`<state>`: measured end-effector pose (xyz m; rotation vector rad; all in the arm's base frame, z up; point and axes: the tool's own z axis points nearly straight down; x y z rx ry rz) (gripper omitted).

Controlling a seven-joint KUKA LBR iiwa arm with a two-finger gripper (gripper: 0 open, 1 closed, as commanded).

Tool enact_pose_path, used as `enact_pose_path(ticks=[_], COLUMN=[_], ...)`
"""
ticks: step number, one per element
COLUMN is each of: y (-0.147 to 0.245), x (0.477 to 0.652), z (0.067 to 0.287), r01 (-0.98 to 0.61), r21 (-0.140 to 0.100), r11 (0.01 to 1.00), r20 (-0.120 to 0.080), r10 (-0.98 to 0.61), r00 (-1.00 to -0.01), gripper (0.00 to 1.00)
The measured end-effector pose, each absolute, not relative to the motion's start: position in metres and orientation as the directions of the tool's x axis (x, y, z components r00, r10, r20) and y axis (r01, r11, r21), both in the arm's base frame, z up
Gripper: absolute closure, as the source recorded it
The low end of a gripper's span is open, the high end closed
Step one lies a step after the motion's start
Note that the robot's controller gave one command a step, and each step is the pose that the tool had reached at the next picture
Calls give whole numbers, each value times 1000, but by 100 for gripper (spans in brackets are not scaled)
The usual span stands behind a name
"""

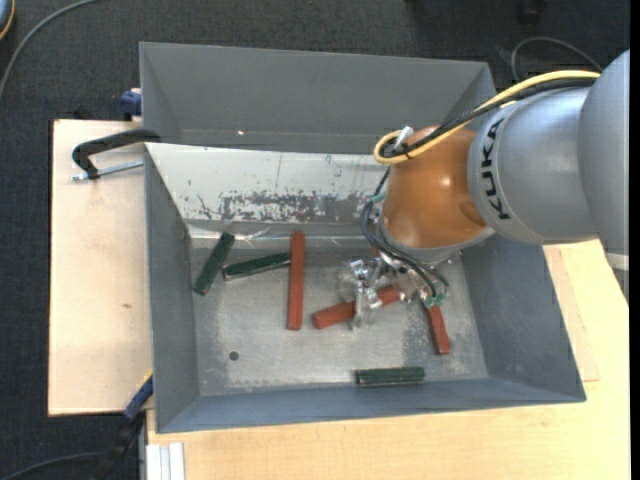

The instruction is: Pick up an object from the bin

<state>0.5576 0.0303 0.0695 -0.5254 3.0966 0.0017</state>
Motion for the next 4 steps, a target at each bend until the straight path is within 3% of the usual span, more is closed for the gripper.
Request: enact_pose_path(ticks=[1,2,4], y=[31,33,34], x=[561,563,566], z=[137,173,195], r01=[-330,-331,-332], r21=[-2,-2,-1], r11=[944,944,943], r20=[-13,-11,-8], r10=[-330,-331,-332], r00=[-944,-944,-943], gripper=[100,100,100])
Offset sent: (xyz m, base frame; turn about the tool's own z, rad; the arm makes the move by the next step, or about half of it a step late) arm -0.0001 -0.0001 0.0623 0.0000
